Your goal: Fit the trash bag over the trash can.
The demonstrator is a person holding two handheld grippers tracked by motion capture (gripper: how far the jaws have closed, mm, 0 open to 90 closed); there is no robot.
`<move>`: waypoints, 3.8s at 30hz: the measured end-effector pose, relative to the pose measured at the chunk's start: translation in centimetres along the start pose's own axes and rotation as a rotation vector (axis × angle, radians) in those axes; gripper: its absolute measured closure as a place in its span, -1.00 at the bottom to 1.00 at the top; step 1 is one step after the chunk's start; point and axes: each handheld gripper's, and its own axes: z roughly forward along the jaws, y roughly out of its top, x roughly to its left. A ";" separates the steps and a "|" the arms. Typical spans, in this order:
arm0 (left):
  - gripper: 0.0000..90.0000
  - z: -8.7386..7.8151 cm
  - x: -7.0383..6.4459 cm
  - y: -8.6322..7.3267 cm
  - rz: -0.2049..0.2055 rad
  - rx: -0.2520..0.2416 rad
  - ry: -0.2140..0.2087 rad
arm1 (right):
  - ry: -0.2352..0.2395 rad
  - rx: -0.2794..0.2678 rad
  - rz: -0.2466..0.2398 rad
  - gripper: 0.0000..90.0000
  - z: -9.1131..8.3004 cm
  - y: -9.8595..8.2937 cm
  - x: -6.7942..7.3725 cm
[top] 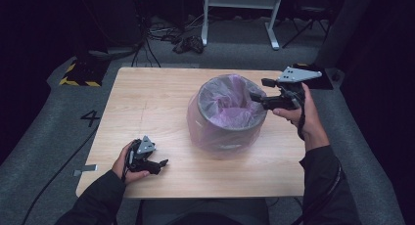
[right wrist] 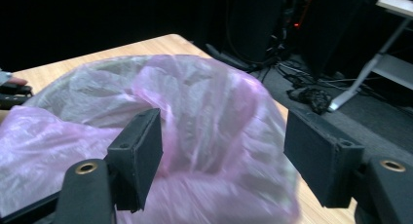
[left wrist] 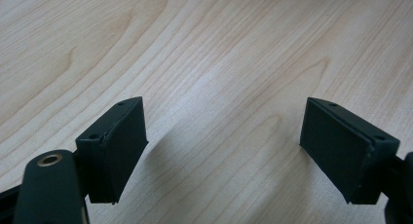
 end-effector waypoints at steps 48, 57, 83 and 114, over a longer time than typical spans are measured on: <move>-0.68 0.5 1.1 -0.1 -0.024 0.013 -0.058 | 0.172 0.524 -0.128 -0.33 8.7 0.7 1.8; -0.68 0.5 1.1 -0.1 -0.024 0.013 -0.058 | 0.196 0.635 -0.122 -0.36 9.4 0.6 1.8; -0.68 0.5 1.1 -0.1 -0.022 0.013 -0.058 | 0.182 0.574 -0.089 -0.39 8.7 0.5 1.6; -0.68 0.5 1.1 -0.1 -0.026 0.012 -0.052 | 0.061 0.209 -0.041 -0.62 2.2 1.1 1.3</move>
